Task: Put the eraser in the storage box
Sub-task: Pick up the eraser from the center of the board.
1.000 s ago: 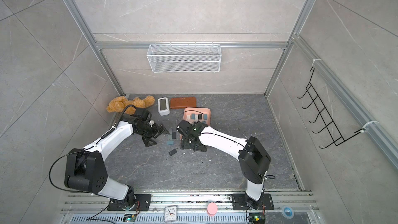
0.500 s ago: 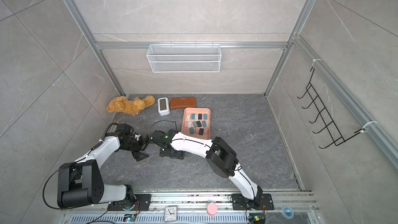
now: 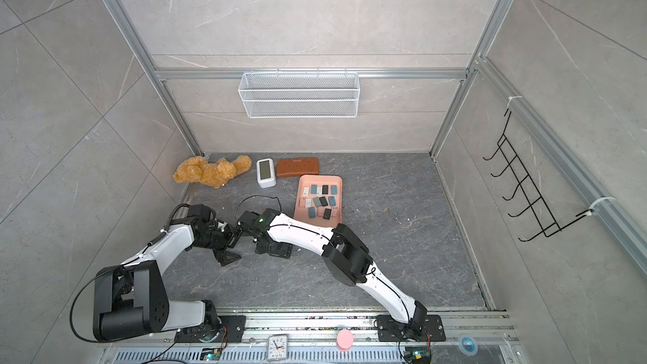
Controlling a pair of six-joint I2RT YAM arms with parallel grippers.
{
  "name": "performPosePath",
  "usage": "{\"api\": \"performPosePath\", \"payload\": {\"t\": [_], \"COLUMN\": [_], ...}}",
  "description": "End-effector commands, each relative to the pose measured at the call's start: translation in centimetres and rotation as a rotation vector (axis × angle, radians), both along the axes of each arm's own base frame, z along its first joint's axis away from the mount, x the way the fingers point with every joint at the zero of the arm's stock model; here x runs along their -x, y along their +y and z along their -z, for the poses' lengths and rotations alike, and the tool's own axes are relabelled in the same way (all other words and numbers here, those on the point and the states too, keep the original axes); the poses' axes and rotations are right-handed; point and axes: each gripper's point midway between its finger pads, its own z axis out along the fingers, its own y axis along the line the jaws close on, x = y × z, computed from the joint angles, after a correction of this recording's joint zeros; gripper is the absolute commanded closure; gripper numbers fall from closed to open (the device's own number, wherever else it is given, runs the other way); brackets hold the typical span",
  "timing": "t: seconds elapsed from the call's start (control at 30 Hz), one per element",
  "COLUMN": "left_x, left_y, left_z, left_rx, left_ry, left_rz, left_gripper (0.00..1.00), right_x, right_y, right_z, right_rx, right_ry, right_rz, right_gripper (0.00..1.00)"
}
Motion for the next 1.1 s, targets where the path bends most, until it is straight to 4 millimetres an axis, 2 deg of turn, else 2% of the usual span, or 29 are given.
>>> {"api": "performPosePath", "payload": {"t": [0.0,0.57,1.07], "left_x": [-0.2,-0.2,-0.2], "left_y": [0.3,0.5,0.4], "left_z": [-0.8,-0.8,-0.9], "left_rx": [-0.016,-0.022,-0.021], "left_ry": [-0.031,-0.028,-0.033], "left_rz": [0.008,0.004,0.008], "left_gripper": [0.01,0.01,0.01], "right_x": [0.3,-1.0,-2.2], "right_y": [-0.2,-1.0,-1.8], "right_z": [1.3,3.2,4.1], "right_rx": [0.020,-0.018,0.028], "right_ry": [0.027,0.028,0.006], "right_rz": [0.018,0.058,-0.025], "right_gripper": [0.25,0.34,0.53]}}
